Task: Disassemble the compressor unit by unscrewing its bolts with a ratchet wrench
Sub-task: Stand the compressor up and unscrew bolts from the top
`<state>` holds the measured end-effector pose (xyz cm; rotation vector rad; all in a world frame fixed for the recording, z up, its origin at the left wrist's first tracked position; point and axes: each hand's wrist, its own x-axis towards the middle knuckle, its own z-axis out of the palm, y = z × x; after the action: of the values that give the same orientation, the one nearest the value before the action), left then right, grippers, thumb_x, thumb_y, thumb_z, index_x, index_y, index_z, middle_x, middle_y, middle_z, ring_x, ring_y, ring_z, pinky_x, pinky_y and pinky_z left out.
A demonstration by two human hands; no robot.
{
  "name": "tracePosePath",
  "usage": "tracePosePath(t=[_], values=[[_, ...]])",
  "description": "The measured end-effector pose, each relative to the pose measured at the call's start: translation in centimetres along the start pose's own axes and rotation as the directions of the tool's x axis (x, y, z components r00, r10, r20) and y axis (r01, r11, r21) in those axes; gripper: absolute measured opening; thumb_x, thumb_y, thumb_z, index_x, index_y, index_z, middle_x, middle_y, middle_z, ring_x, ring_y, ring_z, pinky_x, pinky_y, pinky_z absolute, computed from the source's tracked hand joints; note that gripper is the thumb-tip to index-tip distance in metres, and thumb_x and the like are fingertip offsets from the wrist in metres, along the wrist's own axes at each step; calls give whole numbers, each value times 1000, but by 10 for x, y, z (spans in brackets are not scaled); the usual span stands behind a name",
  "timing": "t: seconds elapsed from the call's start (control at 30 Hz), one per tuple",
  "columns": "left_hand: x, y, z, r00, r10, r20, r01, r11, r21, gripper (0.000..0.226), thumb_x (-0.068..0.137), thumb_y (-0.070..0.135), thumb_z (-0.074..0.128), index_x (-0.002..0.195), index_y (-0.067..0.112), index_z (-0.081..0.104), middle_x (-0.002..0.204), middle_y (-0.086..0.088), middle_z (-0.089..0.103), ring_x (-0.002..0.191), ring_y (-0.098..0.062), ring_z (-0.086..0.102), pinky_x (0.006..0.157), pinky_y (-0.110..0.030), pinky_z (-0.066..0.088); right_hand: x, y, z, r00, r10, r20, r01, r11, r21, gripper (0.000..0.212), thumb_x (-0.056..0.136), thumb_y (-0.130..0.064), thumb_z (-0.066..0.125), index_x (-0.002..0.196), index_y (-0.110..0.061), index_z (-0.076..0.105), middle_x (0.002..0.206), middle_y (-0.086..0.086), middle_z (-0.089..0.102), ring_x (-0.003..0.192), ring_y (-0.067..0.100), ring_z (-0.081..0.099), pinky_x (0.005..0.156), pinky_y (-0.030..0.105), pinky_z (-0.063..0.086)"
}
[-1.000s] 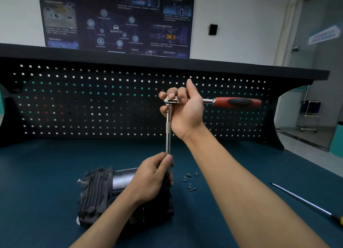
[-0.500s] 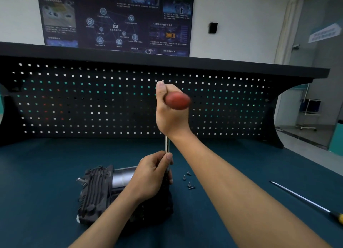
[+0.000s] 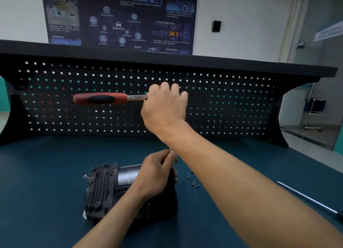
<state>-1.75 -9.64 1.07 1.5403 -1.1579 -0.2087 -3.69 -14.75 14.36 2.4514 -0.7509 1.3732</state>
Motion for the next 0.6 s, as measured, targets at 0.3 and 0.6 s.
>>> tracePosePath(t=[0.3, 0.6], values=[[0, 0, 0, 1000, -8, 16, 7, 1000, 6, 41, 104, 42, 43, 92, 8, 61, 65, -6, 69, 66, -21, 72, 67, -44, 56, 6, -1, 2, 991, 12, 130, -23, 996, 89, 15, 97, -33, 47, 87, -23, 51, 100, -3, 54, 99, 24, 45, 83, 43, 33], [0, -9, -5, 995, 2, 104, 15, 987, -160, 35, 106, 38, 36, 90, 11, 50, 73, -9, 68, 74, -32, 70, 78, -53, 56, 3, 5, 4, 984, 43, 175, -178, 367, 913, 43, 96, -18, 66, 55, -12, 54, 58, 0, 54, 60, 18, 49, 62, 33, 42]])
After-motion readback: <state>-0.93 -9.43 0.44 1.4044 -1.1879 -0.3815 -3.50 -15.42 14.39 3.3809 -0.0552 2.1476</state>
